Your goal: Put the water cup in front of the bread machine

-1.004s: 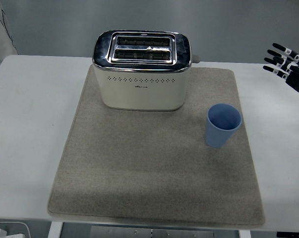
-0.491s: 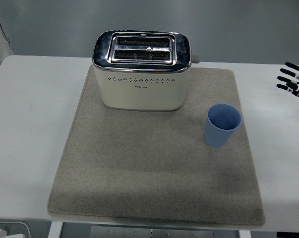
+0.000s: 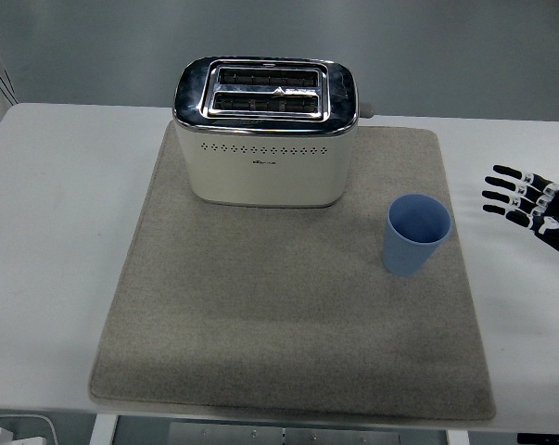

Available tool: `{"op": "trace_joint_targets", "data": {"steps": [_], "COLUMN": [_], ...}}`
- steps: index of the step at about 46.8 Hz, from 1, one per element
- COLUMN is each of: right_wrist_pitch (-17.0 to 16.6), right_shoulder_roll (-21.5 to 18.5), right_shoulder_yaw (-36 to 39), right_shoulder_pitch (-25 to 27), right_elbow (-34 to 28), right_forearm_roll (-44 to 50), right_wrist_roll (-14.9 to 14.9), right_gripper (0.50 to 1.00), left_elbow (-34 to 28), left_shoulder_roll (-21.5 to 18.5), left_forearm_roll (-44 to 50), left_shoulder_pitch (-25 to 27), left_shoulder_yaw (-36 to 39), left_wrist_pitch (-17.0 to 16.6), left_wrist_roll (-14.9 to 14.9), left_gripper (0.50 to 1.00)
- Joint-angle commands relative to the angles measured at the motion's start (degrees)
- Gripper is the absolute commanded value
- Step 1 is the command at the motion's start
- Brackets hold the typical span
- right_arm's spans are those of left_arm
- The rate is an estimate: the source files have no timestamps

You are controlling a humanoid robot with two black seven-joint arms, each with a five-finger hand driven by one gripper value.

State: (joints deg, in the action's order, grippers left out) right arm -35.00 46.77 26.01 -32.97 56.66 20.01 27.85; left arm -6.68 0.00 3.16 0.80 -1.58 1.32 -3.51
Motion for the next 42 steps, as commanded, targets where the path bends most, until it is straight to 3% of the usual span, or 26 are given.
{"op": "trace_joint_targets", "data": {"steps": [1, 42], "right_wrist_pitch": [0.0, 0.0], "right_shoulder_roll": [0.1, -6.3], "right_shoulder_yaw": [0.0, 1.0], "right_shoulder_pitch": [0.5, 2.5], "right_elbow": [1.1, 4.5], "right_forearm_roll": [1.8, 6.4], "right_wrist_roll": [1.2, 2.1], "right_gripper": [0.919, 0.919], "left_elbow": [0.0, 0.0], "left_shoulder_roll": [0.0, 0.0], "left_forearm_roll": [0.0, 0.0], "left_shoulder_pitch": [0.0, 0.0], "left_shoulder_yaw": [0.0, -0.1], "left_wrist_pitch": [0.0, 0.0], "left_wrist_roll": [0.0, 0.0], "left_gripper": [1.0, 1.0]}}
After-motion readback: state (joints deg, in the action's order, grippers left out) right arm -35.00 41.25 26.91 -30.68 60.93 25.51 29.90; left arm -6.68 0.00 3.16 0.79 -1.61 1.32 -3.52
